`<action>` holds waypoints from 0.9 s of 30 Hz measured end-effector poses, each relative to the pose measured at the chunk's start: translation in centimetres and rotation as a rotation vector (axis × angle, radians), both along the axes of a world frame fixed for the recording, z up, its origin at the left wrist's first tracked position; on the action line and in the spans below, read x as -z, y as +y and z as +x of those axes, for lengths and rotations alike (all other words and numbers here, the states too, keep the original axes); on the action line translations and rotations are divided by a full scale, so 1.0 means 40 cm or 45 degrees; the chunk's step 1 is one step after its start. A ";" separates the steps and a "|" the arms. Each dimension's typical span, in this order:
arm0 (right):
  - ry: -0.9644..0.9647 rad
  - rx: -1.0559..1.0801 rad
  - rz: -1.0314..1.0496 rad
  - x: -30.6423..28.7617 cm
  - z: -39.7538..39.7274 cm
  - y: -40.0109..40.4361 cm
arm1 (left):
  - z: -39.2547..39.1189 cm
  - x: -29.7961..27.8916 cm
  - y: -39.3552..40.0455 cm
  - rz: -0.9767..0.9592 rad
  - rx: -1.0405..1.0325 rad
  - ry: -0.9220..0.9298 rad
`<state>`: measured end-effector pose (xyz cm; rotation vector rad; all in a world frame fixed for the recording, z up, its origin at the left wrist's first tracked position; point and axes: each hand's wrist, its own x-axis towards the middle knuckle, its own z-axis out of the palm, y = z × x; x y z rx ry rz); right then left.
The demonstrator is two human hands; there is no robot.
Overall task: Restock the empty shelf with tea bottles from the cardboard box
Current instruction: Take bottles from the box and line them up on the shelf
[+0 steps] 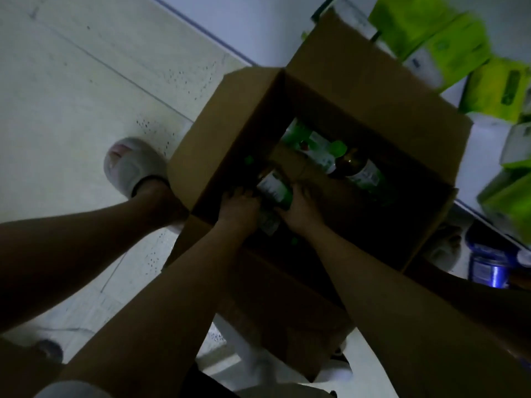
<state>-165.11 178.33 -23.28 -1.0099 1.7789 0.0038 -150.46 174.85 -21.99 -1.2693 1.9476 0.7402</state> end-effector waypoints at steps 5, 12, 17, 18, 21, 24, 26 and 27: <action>-0.008 0.050 0.011 0.044 -0.016 -0.006 | -0.009 0.034 -0.005 0.045 0.070 -0.065; 0.055 0.115 -0.055 0.022 -0.047 0.031 | -0.019 0.047 -0.012 0.109 0.176 -0.045; 0.274 -0.071 0.113 0.007 -0.114 0.080 | -0.023 0.059 -0.012 0.114 0.236 -0.074; 0.310 -0.108 0.153 0.001 -0.135 0.102 | -0.024 0.061 -0.013 0.110 0.248 -0.079; 0.348 -0.156 0.270 -0.013 -0.193 0.159 | -0.027 0.066 -0.019 0.141 0.266 -0.081; 0.327 -0.165 0.308 -0.005 -0.204 0.167 | -0.029 0.071 -0.021 0.171 0.262 -0.079; 0.266 -0.107 0.255 0.008 -0.176 0.151 | -0.028 0.068 -0.018 0.149 0.294 -0.085; 0.220 -0.061 0.228 0.015 -0.156 0.143 | -0.027 0.064 -0.014 0.131 0.310 -0.088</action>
